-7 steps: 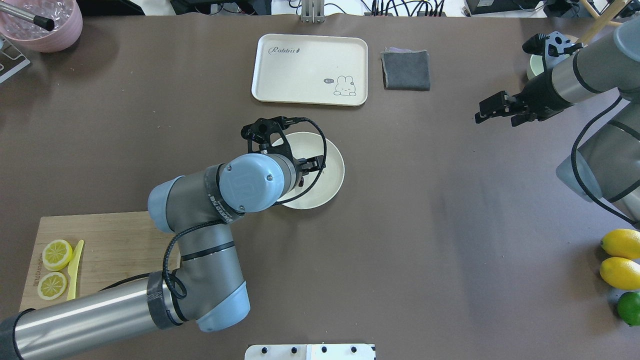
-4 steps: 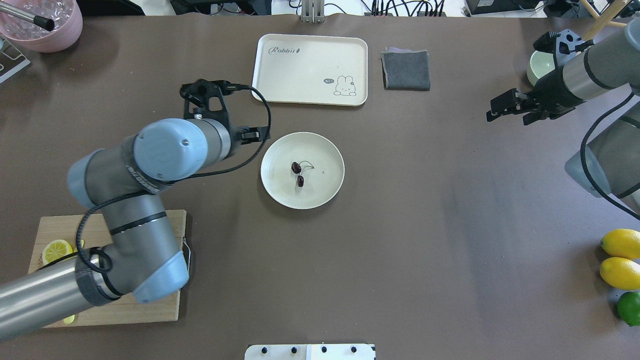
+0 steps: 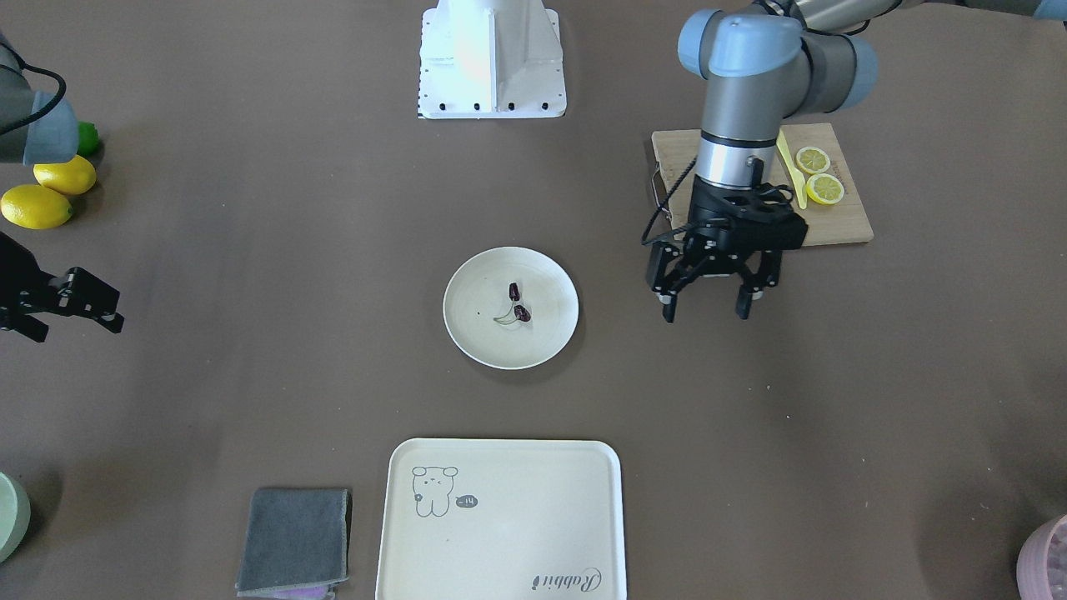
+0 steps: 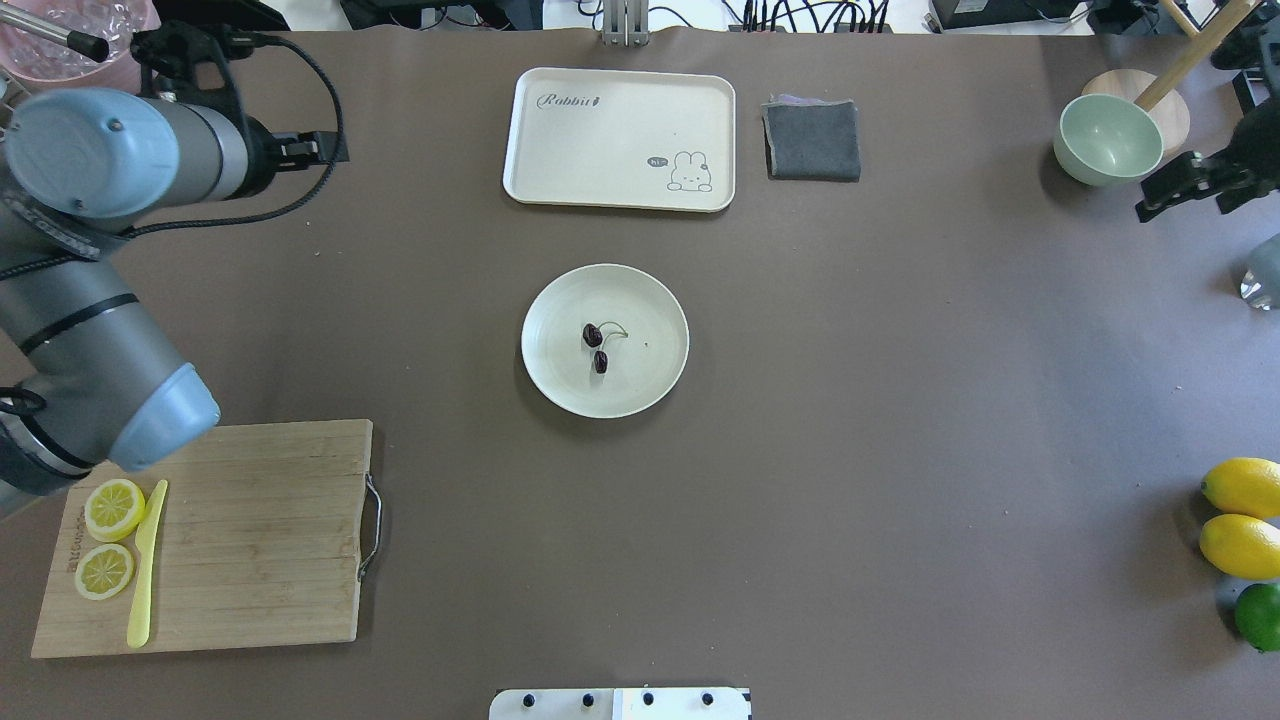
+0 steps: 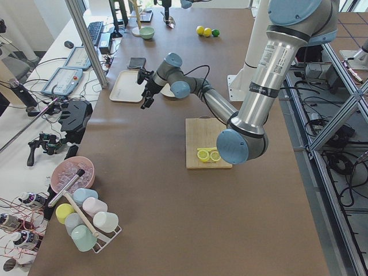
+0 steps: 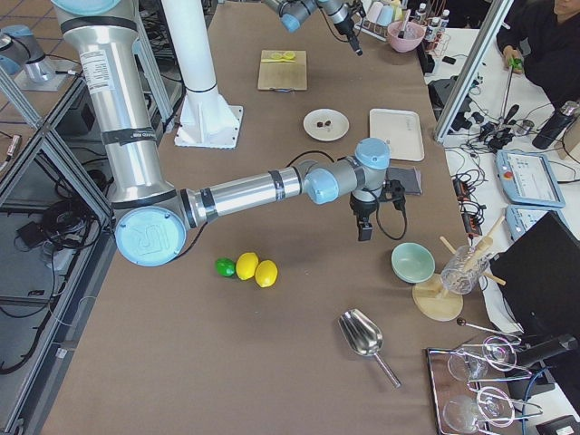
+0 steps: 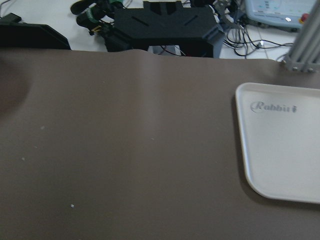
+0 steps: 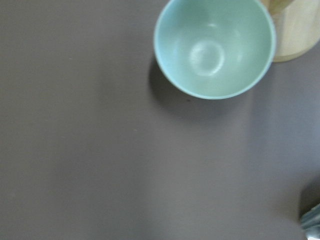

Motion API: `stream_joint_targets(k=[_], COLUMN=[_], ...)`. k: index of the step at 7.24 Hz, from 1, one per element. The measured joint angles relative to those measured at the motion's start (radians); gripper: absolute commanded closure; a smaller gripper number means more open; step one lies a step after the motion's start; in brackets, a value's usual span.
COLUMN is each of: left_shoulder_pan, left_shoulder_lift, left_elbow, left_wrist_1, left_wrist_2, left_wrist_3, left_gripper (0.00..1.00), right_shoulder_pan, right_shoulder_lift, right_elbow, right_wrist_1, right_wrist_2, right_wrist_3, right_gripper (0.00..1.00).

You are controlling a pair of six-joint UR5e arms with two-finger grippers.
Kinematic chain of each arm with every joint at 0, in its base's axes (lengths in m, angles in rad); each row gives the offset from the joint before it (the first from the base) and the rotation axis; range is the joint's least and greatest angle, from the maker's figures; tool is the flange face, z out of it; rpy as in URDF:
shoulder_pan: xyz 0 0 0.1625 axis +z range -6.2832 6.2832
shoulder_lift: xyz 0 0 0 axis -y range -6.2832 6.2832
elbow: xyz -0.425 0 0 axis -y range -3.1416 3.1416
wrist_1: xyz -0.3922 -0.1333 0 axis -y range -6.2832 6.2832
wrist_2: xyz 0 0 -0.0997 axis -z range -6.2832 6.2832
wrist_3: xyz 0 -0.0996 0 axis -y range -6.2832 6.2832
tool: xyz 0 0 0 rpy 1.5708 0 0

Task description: Place red cherry on plate

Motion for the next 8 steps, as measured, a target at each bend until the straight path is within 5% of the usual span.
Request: stream_joint_targets(k=[2, 4, 6, 8], left_shoulder_pan=[-0.166, -0.39, -0.593, -0.707], left_shoulder_lift=[0.041, 0.108, 0.14, 0.183], left_elbow=[0.052, 0.074, 0.082, 0.107], left_wrist_1=[-0.005, 0.021, 0.175, 0.288], left_wrist_2=[-0.244, -0.561, -0.695, -0.72], left_wrist_3=[0.074, 0.345, 0.647, 0.876], left_gripper=[0.02, 0.02, 0.02, 0.02], right_shoulder_pan=[0.149, 0.233, 0.263, 0.266], right_shoulder_lift=[-0.007, -0.046, -0.068, -0.069], right_elbow=[-0.105, -0.129, -0.124, -0.122], right_wrist_1=[-0.025, -0.027, -0.025, -0.022], right_wrist_2=[0.007, 0.037, 0.06, 0.064], right_wrist_3=[-0.248, -0.321, -0.33, -0.322], right_gripper=[0.0, 0.0, 0.0, 0.0])
